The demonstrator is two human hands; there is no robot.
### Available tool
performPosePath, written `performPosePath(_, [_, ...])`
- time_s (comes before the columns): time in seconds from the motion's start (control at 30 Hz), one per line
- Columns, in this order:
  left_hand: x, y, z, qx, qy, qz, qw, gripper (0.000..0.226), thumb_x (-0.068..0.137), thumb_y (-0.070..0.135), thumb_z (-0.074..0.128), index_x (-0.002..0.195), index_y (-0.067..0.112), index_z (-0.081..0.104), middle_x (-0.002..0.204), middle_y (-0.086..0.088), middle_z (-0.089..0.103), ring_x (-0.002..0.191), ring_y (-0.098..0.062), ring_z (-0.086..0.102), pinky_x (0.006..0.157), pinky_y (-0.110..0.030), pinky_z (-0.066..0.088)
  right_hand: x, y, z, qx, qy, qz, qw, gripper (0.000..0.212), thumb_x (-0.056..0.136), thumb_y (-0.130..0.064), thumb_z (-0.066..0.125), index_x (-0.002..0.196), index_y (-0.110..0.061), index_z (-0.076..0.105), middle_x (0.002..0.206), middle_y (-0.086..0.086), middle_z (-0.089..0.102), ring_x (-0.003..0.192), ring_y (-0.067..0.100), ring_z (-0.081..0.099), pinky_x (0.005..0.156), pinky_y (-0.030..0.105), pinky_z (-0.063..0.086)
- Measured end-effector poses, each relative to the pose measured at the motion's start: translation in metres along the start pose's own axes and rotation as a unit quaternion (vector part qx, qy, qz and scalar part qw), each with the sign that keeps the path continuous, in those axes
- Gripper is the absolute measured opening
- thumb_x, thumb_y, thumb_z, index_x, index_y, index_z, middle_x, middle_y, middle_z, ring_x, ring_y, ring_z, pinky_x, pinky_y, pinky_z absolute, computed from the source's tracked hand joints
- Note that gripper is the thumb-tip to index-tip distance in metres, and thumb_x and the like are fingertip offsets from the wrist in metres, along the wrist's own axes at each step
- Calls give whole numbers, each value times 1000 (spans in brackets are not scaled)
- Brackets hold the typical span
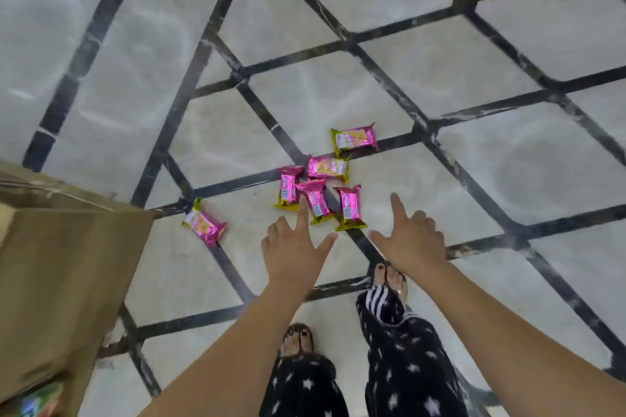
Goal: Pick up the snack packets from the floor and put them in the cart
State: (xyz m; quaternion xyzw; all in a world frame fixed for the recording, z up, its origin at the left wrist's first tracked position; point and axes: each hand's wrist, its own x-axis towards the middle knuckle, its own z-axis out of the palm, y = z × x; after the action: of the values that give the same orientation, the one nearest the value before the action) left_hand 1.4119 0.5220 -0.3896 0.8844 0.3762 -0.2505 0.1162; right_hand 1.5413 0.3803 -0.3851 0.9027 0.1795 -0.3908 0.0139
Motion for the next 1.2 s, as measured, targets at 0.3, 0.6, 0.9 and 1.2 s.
performPosePath(0.3, [167,-3,184,-13,34,4,999,87,92,71,36,157,31,-6,148,-13,39,128,-33,44,95,-43,44,211,9,131,-2,3,-45,999,92,86,-71,47,153,-37,-8,137,20,40,125,38,42,97,46,42])
performPosePath(0.6, [235,-2,255,-88,40,-5,995,92,86,79,32,153,39,-15,152,-17,34,127,-34,48,91,-43,51,270,-16,221,25,4,-82,996,109,76,-70,59,146,-45,-21,127,16,42,115,34,48,90,45,49])
performPosePath(0.9, [234,-3,263,-212,42,-15,976,93,88,57,61,155,43,-3,144,-18,33,124,-32,49,99,-36,46,269,1,230,112,58,-92,988,96,93,-35,60,150,-41,-16,121,16,47,100,28,59,78,33,55])
performPosePath(1.2, [135,-9,129,-294,48,33,954,69,98,46,50,146,54,0,127,-15,39,97,-28,58,80,-29,46,174,32,87,138,71,-49,987,92,92,-34,61,154,-36,-8,102,11,48,78,20,46,60,26,36])
